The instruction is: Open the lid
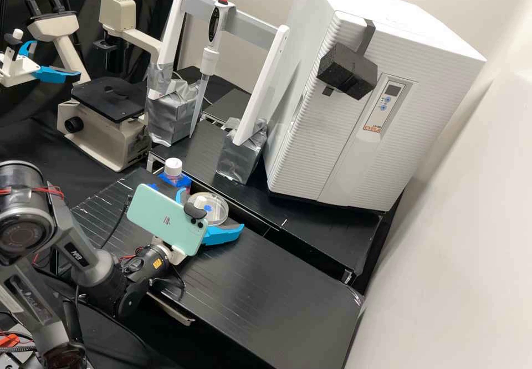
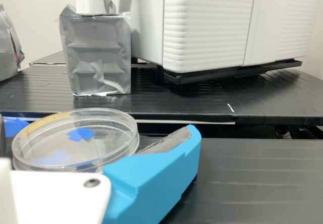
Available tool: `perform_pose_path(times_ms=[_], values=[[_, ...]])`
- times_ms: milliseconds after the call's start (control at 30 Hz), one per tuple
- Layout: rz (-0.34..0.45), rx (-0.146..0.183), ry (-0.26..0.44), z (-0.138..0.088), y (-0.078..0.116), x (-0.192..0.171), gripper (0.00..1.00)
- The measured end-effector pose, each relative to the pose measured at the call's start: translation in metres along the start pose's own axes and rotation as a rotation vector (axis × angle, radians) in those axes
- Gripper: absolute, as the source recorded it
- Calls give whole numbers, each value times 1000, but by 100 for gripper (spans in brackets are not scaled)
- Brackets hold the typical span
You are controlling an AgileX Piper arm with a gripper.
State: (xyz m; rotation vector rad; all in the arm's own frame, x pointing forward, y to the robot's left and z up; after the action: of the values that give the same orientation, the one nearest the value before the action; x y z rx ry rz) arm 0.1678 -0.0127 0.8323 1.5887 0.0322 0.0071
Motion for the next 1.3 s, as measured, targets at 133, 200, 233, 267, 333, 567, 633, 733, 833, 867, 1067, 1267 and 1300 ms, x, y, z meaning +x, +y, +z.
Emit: perform_pose_path(times_ms=[133,200,233,267,333,567,633,733,833,867,1067,1267,1300], values=[[0,0,0,0,0,0,0],[0,0,0,0,0,0,0],[0,0,0,0,0,0,0],[0,0,0,0,0,0,0],[0,0,0,0,0,0,0],[-1,1,-1,0,0,0,0],[-3,1,1,0,0,0,0],[-6,1,4,-1,-1,0,0],[-8,1,5,-1,-1,0,0],[-8,1,5,-1,-1,0,0],[-13,4,34,-6,-1,-1,0],[-4,3,60,-11,1,-3,0],[-4,2,64,-11,1,-3,0]])
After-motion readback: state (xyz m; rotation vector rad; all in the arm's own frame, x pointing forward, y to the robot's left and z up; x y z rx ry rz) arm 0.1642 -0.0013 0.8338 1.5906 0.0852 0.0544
